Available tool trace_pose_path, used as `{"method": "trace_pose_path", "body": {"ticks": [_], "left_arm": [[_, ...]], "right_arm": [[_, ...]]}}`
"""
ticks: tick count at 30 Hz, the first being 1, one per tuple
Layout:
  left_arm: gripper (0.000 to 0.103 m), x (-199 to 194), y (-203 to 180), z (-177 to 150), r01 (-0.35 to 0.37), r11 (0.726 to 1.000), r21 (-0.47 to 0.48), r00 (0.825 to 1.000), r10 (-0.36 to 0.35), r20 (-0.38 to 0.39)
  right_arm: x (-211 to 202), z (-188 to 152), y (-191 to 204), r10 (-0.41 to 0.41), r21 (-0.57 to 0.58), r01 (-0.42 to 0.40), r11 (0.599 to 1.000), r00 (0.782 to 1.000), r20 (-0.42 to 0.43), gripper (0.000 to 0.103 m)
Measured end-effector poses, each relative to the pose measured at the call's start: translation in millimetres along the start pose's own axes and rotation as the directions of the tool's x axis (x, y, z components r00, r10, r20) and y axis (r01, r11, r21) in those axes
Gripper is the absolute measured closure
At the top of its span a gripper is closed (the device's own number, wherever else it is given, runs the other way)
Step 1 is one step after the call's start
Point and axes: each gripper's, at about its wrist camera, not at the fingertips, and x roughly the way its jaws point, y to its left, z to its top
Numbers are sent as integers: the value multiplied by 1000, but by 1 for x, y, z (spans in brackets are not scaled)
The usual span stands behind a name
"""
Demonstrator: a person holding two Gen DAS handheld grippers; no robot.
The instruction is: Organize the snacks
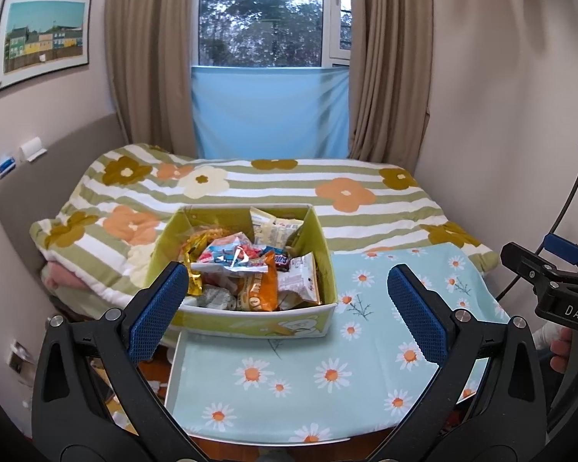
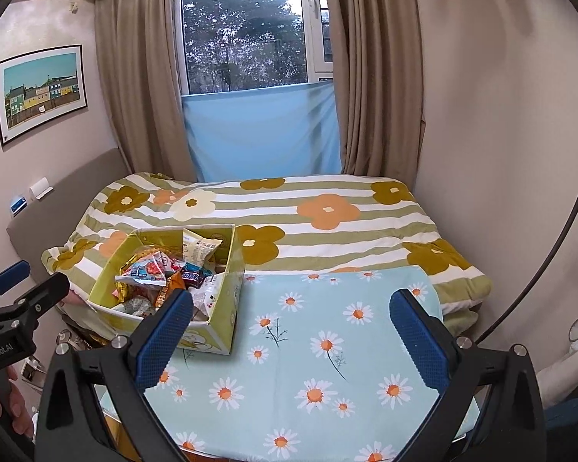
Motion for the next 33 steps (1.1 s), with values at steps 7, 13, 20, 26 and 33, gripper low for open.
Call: {"method": "trace_pose_path", "body": {"ticks": [7, 13, 20, 26, 33], "left_arm": [[1, 1, -1, 1, 2, 1000, 1, 1000, -2, 0], [1, 3, -1, 2, 1, 1000, -2, 1000, -1, -4], [1, 4, 0, 1, -1, 1000, -3, 1000, 1, -2], [1, 4, 2, 0, -3, 1000, -7, 1000, 2, -6], [1, 3, 2, -1, -3, 1000, -5, 1000, 3, -5]], "right_arm": [[-1, 0, 1, -21, -4, 21, 1000, 1000, 2, 1], [-1, 0, 1, -33, -4, 33, 999, 999, 1, 1], [-2, 0, 5, -49, -7, 49, 999, 999, 7, 1], [-2, 0, 4, -50, -8, 50, 999, 999, 8, 1], [-1, 0, 5, -58, 3, 58, 998, 998, 8, 1]]}}
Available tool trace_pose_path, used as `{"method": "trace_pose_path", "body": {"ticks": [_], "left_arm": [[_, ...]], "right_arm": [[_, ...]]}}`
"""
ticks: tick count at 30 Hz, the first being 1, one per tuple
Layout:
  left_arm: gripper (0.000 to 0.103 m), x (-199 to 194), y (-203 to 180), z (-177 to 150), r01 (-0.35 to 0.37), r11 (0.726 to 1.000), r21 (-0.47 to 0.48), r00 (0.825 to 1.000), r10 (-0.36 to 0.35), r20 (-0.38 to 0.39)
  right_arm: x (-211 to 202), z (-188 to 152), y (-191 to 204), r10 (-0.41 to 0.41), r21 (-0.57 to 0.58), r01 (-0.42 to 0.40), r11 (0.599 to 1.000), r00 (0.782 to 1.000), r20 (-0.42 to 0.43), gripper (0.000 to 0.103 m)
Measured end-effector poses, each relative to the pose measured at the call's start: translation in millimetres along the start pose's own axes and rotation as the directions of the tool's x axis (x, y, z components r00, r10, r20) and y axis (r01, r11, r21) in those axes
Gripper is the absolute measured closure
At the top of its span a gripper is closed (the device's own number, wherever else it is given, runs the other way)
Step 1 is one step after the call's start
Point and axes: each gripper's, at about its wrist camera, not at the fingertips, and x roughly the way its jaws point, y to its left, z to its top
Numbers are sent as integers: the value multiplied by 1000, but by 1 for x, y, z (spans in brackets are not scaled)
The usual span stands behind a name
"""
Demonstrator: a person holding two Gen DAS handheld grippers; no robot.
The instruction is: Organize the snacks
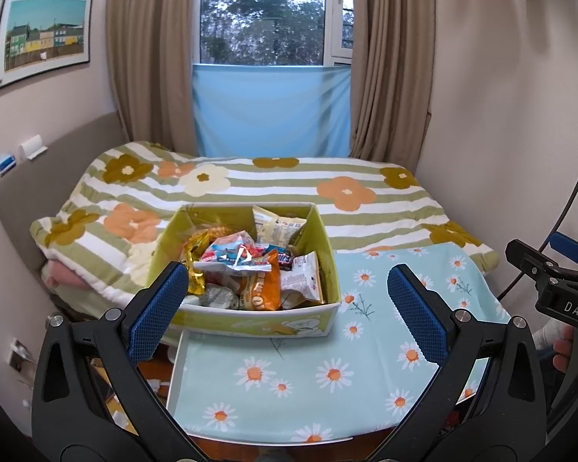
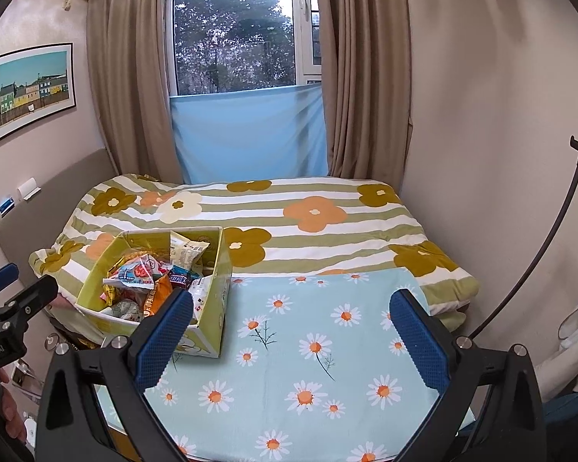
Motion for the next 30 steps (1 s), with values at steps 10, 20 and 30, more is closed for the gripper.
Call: {"method": "trace_pose_path", "body": {"ticks": [10, 20, 30], "left_arm": [[1, -1, 2, -1, -17, 1000, 0, 1000, 17, -4], [1, -7, 4, 0, -32, 999, 18, 999, 32, 25], [1, -7, 5, -1, -40, 999, 32, 998, 38, 49]], "right_arm": [[0, 0, 0, -2, 1, 2, 1000, 1000, 0, 1], [-1, -2, 2, -2, 0, 2, 1000, 1000, -3, 1], [0, -3, 8, -3, -1, 3, 1000, 1000, -9, 1]]}}
